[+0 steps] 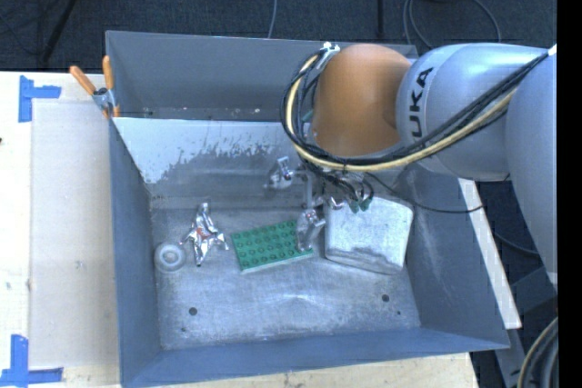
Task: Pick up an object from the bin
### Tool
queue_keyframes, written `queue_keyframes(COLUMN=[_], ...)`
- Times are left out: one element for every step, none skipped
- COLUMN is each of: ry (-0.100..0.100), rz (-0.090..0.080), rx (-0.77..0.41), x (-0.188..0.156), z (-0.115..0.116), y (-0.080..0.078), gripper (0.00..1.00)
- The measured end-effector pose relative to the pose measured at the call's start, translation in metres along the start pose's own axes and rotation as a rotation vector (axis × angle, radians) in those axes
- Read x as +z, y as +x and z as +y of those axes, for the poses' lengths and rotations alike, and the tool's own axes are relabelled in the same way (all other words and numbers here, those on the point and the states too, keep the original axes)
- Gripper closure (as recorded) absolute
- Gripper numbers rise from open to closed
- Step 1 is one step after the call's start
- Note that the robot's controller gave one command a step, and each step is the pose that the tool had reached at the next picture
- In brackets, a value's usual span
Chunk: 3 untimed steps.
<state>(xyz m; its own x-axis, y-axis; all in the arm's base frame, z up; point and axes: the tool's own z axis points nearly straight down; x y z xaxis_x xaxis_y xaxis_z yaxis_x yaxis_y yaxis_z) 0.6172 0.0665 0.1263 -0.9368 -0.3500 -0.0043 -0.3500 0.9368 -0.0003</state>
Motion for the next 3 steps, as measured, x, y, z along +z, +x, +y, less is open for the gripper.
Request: queue_keyframes(ry=[0.000,-0.001,-0.001], rz=[0.005,0.004,0.011], rx=[-0.032,-0.028,-0.026], x=[0.0530,0.0501,0.0483], z=[0.0124,0.0116,0.0110], y=[0.0009,-0.0003,0.0002], gripper=[0.00,0.00,1.00])
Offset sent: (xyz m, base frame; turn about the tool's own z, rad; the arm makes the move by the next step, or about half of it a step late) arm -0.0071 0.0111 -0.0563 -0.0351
